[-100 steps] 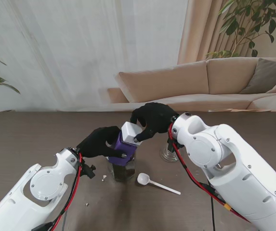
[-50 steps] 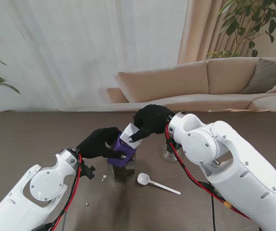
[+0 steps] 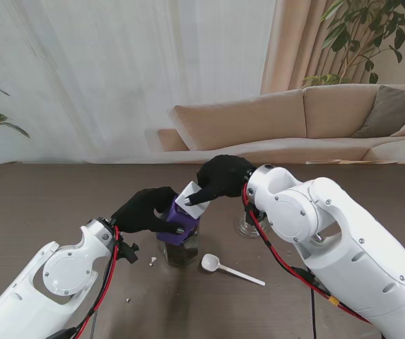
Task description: Portion coffee beans from the glass jar into the coffee jar
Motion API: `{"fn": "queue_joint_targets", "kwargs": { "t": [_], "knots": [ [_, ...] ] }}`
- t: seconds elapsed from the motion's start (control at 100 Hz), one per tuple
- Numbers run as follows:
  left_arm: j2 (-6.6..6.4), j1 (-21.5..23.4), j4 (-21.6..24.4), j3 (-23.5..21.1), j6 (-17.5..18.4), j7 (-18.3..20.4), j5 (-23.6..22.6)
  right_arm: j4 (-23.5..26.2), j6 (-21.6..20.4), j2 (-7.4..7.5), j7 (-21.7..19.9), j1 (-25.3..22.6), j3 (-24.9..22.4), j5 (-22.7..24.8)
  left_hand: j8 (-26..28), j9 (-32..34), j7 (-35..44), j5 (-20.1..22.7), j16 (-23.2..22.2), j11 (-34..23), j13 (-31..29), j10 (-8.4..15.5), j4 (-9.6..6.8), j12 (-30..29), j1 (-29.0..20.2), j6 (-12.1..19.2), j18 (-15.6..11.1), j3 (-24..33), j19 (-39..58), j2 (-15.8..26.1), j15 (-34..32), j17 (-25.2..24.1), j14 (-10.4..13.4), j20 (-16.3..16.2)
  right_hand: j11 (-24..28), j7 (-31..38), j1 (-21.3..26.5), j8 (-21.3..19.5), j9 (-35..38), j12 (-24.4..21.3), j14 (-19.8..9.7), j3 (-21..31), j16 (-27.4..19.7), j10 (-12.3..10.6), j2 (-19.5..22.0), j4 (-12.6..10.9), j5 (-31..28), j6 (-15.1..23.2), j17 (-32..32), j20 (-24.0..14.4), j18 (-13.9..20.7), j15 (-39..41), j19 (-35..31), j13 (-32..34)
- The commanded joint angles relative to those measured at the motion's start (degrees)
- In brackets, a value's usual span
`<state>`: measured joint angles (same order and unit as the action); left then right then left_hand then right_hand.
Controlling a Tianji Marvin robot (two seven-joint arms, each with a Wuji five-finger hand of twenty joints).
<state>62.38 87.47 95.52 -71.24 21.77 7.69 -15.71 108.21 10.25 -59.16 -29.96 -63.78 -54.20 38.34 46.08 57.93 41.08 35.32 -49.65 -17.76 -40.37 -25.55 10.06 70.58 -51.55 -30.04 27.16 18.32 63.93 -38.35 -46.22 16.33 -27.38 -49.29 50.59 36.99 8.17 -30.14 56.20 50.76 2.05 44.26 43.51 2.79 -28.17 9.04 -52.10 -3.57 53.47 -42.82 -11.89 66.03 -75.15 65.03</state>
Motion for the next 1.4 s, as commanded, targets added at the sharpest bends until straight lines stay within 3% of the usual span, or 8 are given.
{"fn": "queue_joint_targets", "kwargs": {
  "t": [0.0, 0.22, 0.3, 0.34, 0.59, 0.78, 1.13, 1.39],
  "knots": [
    [0.23, -0.14, 0.61, -0.03, 0.42, 0.85, 0.3, 0.38, -1.16, 0.27, -1.79, -0.42, 0.03, -0.16, 4.02, 4.49, 21.46, 5.24, -0.97, -3.99, -1.37, 4.34, -3.59, 1.94, -10.55, 2.49, -3.74, 21.13, 2.5, 8.03, 0.32, -1.84, -1.67, -1.81, -1.03, -0.71, 3.93, 0.56, -3.57, 0.2, 0.17, -3.26, 0.35, -1.72, 1.02, -2.56, 0.59, 3.41, -22.54, -0.33, -0.44, 0.23, -1.81, -1.6],
    [0.14, -0.09, 0.76, -0.24, 0.68, 1.22, 0.53, 0.06, -4.99, 0.04, 0.18, -1.23, -0.33, 3.46, 4.09, 4.48, 21.54, 5.3, -0.97, -3.94, -1.44, 4.32, -3.56, 1.96, -10.44, 2.45, -3.74, 21.21, 2.5, 7.97, 0.32, -1.84, -1.63, -1.81, -0.49, -2.1, 16.55, 2.12, -6.71, -0.95, -1.0, -8.23, 0.2, -2.87, -7.8, -4.07, 7.49, 9.03, -22.81, -0.42, -0.22, -0.1, -1.27, -2.3],
    [0.07, -0.05, 0.81, -0.36, 0.79, 1.44, 0.5, -0.4, -6.01, -0.14, 1.44, -1.46, -0.49, 3.1, 4.1, 4.5, 21.57, 5.32, -0.98, -3.94, -1.45, 4.36, -3.55, 1.97, -10.4, 2.51, -3.75, 21.23, 2.54, 8.0, 0.31, -1.71, -1.59, -1.82, -0.23, -0.11, 13.03, 2.87, -6.03, -1.59, -0.98, 16.93, 0.12, -3.21, -18.69, -0.17, 7.39, 11.62, -22.8, -0.41, -0.22, -0.1, -1.28, -2.23],
    [0.06, -0.04, 0.82, -0.4, 0.83, 1.51, 0.54, -0.54, -6.44, -0.22, 2.01, -1.63, -0.58, 3.03, 4.11, 4.48, 21.56, 5.33, -0.97, -3.93, -1.44, 4.31, -3.56, 1.97, -10.44, 2.45, -3.77, 21.26, 2.54, 7.97, 0.32, -1.68, -1.61, -1.81, -0.28, 0.35, 13.45, 2.92, -5.91, -1.68, -0.93, 21.6, 0.09, -3.37, -20.59, 0.87, 7.28, 12.6, -22.8, -0.41, -0.22, -0.17, -1.28, -2.21],
    [0.02, -0.04, 0.88, -0.33, 0.75, 1.78, 0.8, -0.95, -10.19, -0.69, 6.02, -3.41, -1.8, 4.01, 4.19, 4.54, 21.6, 5.36, -0.96, -3.91, -1.45, 4.37, -3.58, 2.0, -10.55, 2.41, -3.78, 21.4, 2.54, 7.96, 0.36, -1.68, -1.61, -1.8, -0.66, 1.19, 18.98, 3.05, -5.85, -2.09, -1.28, 27.19, -0.38, -4.66, -26.21, 1.14, 9.26, 18.24, -22.48, 0.17, 0.15, -1.5, -0.64, -2.0],
    [0.04, 0.04, 0.98, -0.28, 0.61, 1.78, 1.01, -1.14, -13.48, -1.02, 9.38, -4.95, -2.71, 5.73, 4.24, 4.69, 21.56, 5.41, -0.98, -3.93, -1.57, 4.43, -3.64, 2.13, -10.59, 2.32, -3.78, 21.65, 2.54, 7.8, 0.32, -1.68, -1.58, -1.8, -0.92, 1.77, 22.11, 3.88, -5.57, -1.54, -2.45, 29.74, -0.13, -5.2, -32.66, 4.29, 10.35, 19.61, -20.93, 0.98, 0.87, -1.49, -0.55, -0.5],
    [0.04, 0.04, 1.16, -0.27, 0.29, 1.85, 0.98, -0.69, -16.33, -1.07, 10.82, -5.87, -3.07, 6.16, 4.47, 4.8, 21.6, 5.45, -1.04, -3.88, -1.66, 4.48, -3.55, 2.24, -10.31, 2.42, -3.8, 22.01, 2.6, 7.7, 0.25, -1.49, -1.55, -1.79, -0.8, 2.76, 17.37, 4.71, -5.78, -2.29, -2.29, 29.4, 0.19, -5.06, -30.64, 2.23, 9.92, 19.23, -21.11, 1.2, 1.06, -0.75, -1.05, -0.75],
    [0.25, 0.02, 0.96, -0.15, 0.66, 0.89, 0.86, -0.38, -13.87, -0.85, 8.79, -5.54, -2.65, 6.12, 4.47, 4.8, 21.52, 5.49, -1.06, -3.84, -1.63, 4.32, -3.46, 2.21, -10.22, 2.36, -3.77, 22.13, 2.57, 7.64, 0.23, -1.51, -1.62, -1.77, -0.18, 5.72, 10.93, 3.07, -5.86, -2.41, -1.94, 25.81, 0.41, -3.94, -25.71, 2.65, 5.75, 10.92, -21.36, 0.85, 0.63, 0.17, -1.36, -1.06]
  ]
}}
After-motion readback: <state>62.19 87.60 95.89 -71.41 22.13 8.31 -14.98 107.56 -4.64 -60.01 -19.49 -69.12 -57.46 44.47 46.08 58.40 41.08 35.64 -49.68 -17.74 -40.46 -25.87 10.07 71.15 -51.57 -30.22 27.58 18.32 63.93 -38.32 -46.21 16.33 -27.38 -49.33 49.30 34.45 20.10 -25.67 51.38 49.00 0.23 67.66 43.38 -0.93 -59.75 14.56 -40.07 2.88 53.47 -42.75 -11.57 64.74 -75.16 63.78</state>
